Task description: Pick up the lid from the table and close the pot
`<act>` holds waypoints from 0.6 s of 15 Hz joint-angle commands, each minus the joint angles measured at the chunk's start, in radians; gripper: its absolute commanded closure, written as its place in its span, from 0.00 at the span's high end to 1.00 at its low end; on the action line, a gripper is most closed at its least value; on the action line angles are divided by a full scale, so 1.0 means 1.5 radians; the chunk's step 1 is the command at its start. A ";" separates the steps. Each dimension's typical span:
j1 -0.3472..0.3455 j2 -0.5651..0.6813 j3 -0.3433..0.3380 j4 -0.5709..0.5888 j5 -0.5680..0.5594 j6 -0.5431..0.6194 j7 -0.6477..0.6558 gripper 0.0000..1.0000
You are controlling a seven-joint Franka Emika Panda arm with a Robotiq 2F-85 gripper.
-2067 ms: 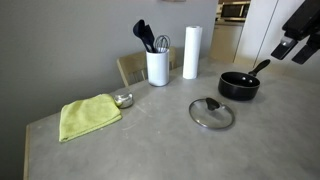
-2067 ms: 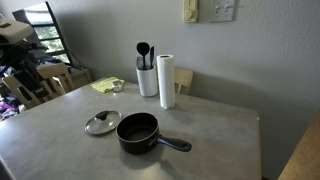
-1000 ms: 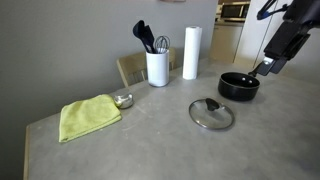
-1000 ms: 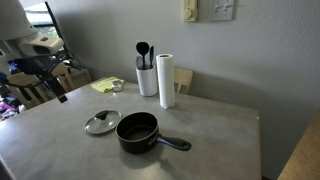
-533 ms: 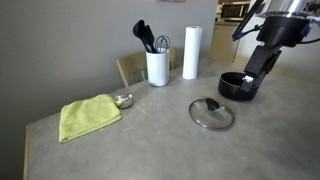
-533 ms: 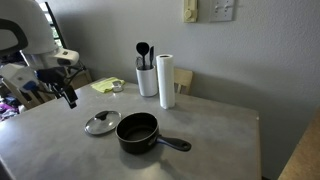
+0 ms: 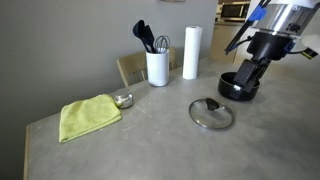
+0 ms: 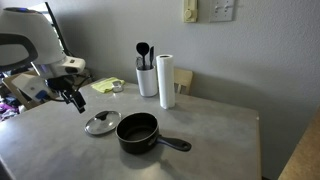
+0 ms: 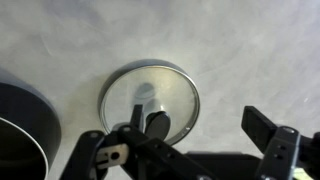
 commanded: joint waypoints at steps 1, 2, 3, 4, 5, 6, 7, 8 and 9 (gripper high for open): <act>-0.031 0.106 0.024 0.066 0.014 0.041 0.000 1.00; -0.038 0.130 0.027 0.084 0.003 0.047 0.009 1.00; -0.045 0.152 0.030 0.108 -0.007 0.041 0.017 1.00; -0.051 0.173 0.031 0.134 -0.022 0.034 0.028 1.00; -0.056 0.194 0.033 0.157 -0.031 0.031 0.037 1.00; -0.059 0.212 0.031 0.182 -0.047 0.026 0.049 1.00; -0.059 0.230 0.026 0.204 -0.066 0.022 0.066 1.00; -0.061 0.244 0.026 0.224 -0.079 0.017 0.077 1.00; -0.060 0.258 0.021 0.242 -0.097 0.012 0.095 1.00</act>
